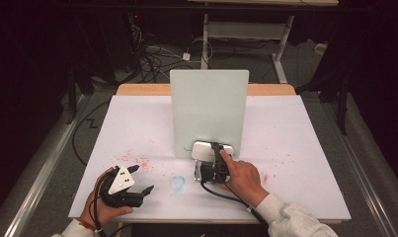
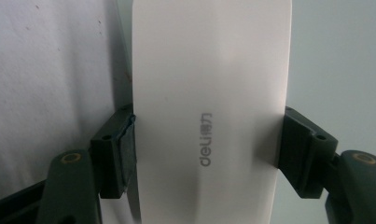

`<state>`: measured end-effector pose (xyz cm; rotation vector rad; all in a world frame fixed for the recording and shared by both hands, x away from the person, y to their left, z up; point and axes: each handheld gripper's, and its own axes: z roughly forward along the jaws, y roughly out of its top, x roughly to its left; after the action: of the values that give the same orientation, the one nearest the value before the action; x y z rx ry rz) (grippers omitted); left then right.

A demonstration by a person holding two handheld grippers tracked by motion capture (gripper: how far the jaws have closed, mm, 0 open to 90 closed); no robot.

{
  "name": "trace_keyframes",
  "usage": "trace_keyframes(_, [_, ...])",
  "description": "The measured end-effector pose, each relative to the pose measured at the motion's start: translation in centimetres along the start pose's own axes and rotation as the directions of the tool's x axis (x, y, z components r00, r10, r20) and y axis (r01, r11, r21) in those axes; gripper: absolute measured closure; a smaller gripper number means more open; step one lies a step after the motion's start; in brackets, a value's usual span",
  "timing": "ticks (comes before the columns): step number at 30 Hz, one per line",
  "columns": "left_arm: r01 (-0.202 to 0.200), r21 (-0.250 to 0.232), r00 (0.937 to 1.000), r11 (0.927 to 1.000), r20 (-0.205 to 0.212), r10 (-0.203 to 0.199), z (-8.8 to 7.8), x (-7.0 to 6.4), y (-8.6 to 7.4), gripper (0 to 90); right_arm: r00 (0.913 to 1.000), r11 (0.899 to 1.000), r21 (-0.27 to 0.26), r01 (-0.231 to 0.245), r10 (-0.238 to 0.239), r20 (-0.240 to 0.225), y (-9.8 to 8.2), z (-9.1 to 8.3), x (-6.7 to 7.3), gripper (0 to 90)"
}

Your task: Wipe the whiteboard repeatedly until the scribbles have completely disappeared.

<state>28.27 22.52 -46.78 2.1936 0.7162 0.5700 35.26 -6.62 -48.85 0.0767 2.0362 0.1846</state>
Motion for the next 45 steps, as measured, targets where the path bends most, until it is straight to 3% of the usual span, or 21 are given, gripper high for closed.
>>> trace_keyframes(6, [-0.007,0.004,1.0,1.0,0.007,0.007,0.3,-0.1,0.2,19.3,0.9999,1.0,-0.023,-0.003,0.003,0.014,1.2,0.3,0.8,30.5])
trace_keyframes(19, [0.006,-0.01,1.0,0.9999,0.004,-0.006,0.0,0.2,0.0,19.3,0.9952,0.994,-0.059,0.091,-0.089,0.04,7.8,1.2,2.5,30.5])
trace_keyframes(26, [0.009,-0.013,1.0,0.9999,-0.001,-0.009,-0.2,0.2,-0.1,19.3,0.997,0.995,-0.066,0.069,-0.066,0.04,9.3,1.4,2.7,30.6])
trace_keyframes(30, [0.011,-0.012,0.9999,0.9999,-0.002,-0.011,-0.3,0.2,-0.1,19.3,0.9974,0.996,-0.063,0.064,-0.062,0.037,9.1,1.4,2.6,30.7])
trace_keyframes(33, [0.013,-0.013,0.9999,0.9998,-0.005,-0.013,-0.3,0.2,-0.1,19.3,0.9976,0.998,-0.029,0.059,-0.058,0.037,8.5,1.2,2.4,30.7])
trace_keyframes(40, [0.015,-0.014,0.9998,0.9998,-0.011,-0.015,-0.4,0.2,-0.2,19.3,0.9972,0.998,0.05,0.046,-0.049,0.057,5.3,0.6,0.9,30.7])
trace_keyframes(43, [0.011,-0.012,0.9999,0.9999,-0.012,-0.011,-0.4,0.1,-0.1,19.3,0.9971,0.998,0.066,0.003,-0.008,0.076,3.7,0.4,-0.1,30.7])
trace_keyframes(45, [0.011,-0.012,0.9999,0.9999,-0.011,-0.011,-0.3,0.1,0.0,19.3,0.998,0.996,0.089,-0.012,0.006,0.063,2.9,0.2,-0.7,30.8])
